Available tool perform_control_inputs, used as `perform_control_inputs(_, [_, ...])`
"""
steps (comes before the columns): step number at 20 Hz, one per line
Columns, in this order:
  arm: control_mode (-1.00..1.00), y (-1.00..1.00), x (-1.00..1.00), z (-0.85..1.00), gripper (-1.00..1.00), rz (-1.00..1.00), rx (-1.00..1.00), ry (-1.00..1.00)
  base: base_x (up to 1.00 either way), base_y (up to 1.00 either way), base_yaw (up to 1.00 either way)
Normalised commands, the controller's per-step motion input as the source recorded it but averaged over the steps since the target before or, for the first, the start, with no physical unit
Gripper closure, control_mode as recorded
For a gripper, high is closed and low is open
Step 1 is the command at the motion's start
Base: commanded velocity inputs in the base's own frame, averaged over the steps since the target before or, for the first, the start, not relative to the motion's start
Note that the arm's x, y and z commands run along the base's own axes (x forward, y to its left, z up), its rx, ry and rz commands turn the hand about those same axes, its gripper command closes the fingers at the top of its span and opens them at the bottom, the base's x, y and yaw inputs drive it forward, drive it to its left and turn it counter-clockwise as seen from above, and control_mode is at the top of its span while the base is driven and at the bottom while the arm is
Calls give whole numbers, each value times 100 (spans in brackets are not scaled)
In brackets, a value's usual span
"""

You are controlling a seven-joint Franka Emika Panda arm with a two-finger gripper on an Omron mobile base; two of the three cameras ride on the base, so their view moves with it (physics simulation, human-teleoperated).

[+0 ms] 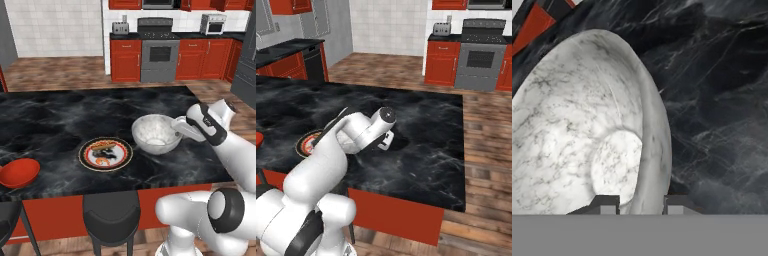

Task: Take the smaller bowl and place it next to the appetizer plate on the dining counter , and place the larger bowl next to the plate with cooked food.

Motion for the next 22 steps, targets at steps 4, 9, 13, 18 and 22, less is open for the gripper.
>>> perform_control_inputs(4, [-100,0,32,-51,100,0,0,1,0,0,0])
perform_control_inputs(9, [-100,0,24,-47,100,0,0,0,0,0,0])
perform_control_inputs(13, [-100,0,19,-43,100,0,0,0,0,0,0])
perform_control_inputs(18, [-100,-2,19,-39,100,0,0,0,0,0,0])
perform_control_inputs(22, [-100,0,18,-41,100,0,0,0,0,0,0])
